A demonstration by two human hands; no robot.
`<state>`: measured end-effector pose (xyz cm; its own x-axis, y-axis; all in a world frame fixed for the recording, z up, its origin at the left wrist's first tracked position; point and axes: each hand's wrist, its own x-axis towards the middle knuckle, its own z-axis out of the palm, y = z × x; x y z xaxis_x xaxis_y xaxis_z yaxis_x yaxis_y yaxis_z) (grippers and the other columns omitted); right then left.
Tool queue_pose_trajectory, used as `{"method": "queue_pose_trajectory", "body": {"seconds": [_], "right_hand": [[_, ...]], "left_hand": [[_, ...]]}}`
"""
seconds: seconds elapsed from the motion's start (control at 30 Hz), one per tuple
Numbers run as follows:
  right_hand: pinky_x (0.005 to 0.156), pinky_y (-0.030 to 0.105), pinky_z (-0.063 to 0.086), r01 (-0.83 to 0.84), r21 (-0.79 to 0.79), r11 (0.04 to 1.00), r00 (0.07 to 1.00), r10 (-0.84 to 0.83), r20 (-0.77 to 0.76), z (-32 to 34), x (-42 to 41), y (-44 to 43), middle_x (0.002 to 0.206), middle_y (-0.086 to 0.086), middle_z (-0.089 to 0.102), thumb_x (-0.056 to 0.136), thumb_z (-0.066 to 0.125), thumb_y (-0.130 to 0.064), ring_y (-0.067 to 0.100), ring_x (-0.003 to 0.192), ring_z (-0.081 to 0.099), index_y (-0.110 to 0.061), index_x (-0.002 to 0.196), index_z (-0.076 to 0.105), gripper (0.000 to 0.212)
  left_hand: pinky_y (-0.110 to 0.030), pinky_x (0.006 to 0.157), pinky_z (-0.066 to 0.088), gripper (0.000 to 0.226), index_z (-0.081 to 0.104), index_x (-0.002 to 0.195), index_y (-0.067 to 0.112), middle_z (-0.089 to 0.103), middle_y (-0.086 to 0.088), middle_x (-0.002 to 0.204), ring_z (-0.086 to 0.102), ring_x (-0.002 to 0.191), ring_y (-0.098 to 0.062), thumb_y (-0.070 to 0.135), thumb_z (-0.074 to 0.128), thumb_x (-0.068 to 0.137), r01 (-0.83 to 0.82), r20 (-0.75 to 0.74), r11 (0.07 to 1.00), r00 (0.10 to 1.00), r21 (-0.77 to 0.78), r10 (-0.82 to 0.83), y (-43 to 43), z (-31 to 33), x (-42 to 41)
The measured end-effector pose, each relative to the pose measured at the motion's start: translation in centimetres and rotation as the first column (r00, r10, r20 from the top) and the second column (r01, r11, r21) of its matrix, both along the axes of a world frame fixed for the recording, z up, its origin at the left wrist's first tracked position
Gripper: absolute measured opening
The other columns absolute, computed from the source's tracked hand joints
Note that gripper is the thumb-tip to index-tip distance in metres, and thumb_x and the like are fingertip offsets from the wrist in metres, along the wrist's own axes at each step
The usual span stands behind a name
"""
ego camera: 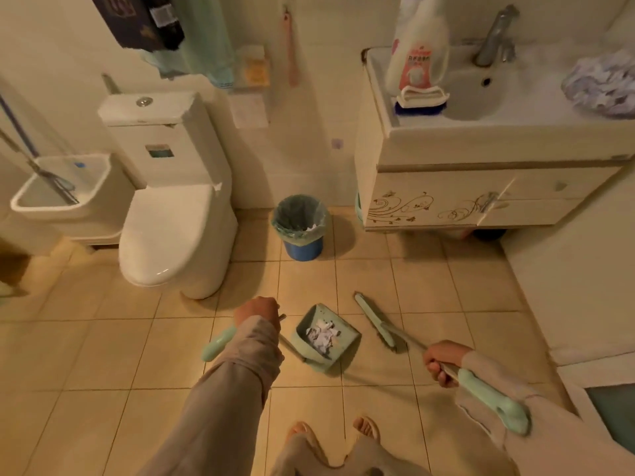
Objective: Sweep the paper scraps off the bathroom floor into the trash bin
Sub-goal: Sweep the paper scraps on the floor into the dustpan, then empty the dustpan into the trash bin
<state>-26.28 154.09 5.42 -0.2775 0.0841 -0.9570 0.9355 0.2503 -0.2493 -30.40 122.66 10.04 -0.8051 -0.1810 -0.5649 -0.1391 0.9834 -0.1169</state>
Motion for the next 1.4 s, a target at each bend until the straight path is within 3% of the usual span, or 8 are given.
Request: {"method": "queue_pose_trajectory", "body": {"seconds": [0.47,0.67,0.8,0.97,1.03,1.13,1.27,1.4], "right_hand": [[0.034,0.018,0.040,0.087,-0.244,0.966,0.996,-0.088,0.009,-6.2,-3.3,-7.9,0.041,0.005,0.052,0.082,0.046,0.001,0.013,0.029,0.049,-0.004,0.073,0.048,0.011],[0.033,0.018,0.040,0.113,-0.300,0.947,0.994,-0.111,0.025,-5.2,-4.8,-8.7,0.042,0.006,0.053,0.086,0.043,0.002,0.013,0.029,0.049,-0.003,0.078,0.047,0.010],[0.031,0.017,0.039,0.096,-0.340,0.936,0.995,-0.085,0.045,-3.8,-6.5,-9.5,0.040,0.007,0.050,0.089,0.040,0.002,0.013,0.028,0.048,-0.004,0.062,0.047,0.029],[0.029,0.020,0.040,0.139,-0.394,0.908,0.990,-0.112,0.090,-2.5,-9.2,-9.3,0.038,0.009,0.050,0.091,0.034,-0.003,0.017,0.026,0.049,0.001,0.044,0.054,0.051],[0.033,0.024,0.045,0.160,-0.422,0.892,0.987,-0.148,0.062,-2.9,-9.3,-9.1,0.043,0.012,0.054,0.092,0.030,-0.008,0.021,0.030,0.053,0.006,0.049,0.059,0.054],[0.038,0.028,0.047,0.203,-0.399,0.894,0.978,-0.203,0.042,-2.8,-9.5,-9.2,0.053,0.016,0.056,0.093,0.028,-0.006,0.023,0.036,0.055,0.003,0.068,0.054,0.037],[0.032,0.023,0.044,0.201,-0.393,0.897,0.979,-0.193,0.060,-1.5,-10.1,-10.4,0.040,0.012,0.054,0.089,0.037,-0.005,0.021,0.028,0.051,0.003,0.053,0.057,0.042],[0.029,0.015,0.040,0.269,-0.360,0.893,0.961,-0.275,0.035,1.2,-9.7,-12.7,0.031,0.008,0.046,0.094,0.033,-0.008,0.017,0.020,0.044,-0.009,0.062,0.041,0.033]], "left_hand": [[-0.030,0.092,0.047,0.026,0.061,0.119,0.018,0.065,-0.002,0.120,0.062,0.112,-0.021,0.017,0.052,0.094,-0.123,-0.109,0.981,0.988,-0.149,0.107,-10.6,3.1,1.3],[-0.037,0.105,0.041,0.024,0.061,0.115,0.015,0.066,-0.005,0.117,0.059,0.113,-0.024,0.016,0.055,0.091,-0.227,-0.134,0.966,0.969,-0.127,0.210,-11.7,3.8,1.3],[-0.030,0.092,0.047,0.027,0.060,0.118,0.015,0.065,-0.005,0.119,0.061,0.111,-0.022,0.017,0.057,0.091,-0.303,-0.172,0.949,0.943,-0.088,0.285,-11.6,4.6,0.9],[-0.032,0.091,0.048,0.028,0.061,0.119,0.017,0.065,-0.005,0.121,0.061,0.112,-0.024,0.016,0.056,0.091,-0.359,-0.252,0.933,0.907,-0.041,0.338,-10.6,6.8,0.0],[-0.032,0.091,0.048,0.028,0.062,0.118,0.016,0.065,-0.006,0.120,0.061,0.112,-0.024,0.016,0.057,0.091,-0.385,-0.293,0.923,0.884,-0.020,0.363,-10.5,7.6,-0.3],[-0.034,0.090,0.047,0.028,0.061,0.119,0.016,0.066,-0.006,0.119,0.061,0.110,-0.025,0.016,0.054,0.092,-0.393,-0.346,0.919,0.866,-0.023,0.361,-10.3,9.0,-0.5],[-0.034,0.088,0.046,0.028,0.061,0.119,0.015,0.066,-0.005,0.117,0.061,0.109,-0.025,0.017,0.055,0.091,-0.385,-0.407,0.922,0.849,-0.037,0.338,-10.0,10.9,-1.1],[-0.033,0.088,0.046,0.029,0.060,0.121,0.015,0.065,-0.006,0.120,0.061,0.111,-0.026,0.019,0.050,0.095,-0.373,-0.461,0.926,0.834,-0.063,0.304,-9.9,12.9,-1.6]]}}
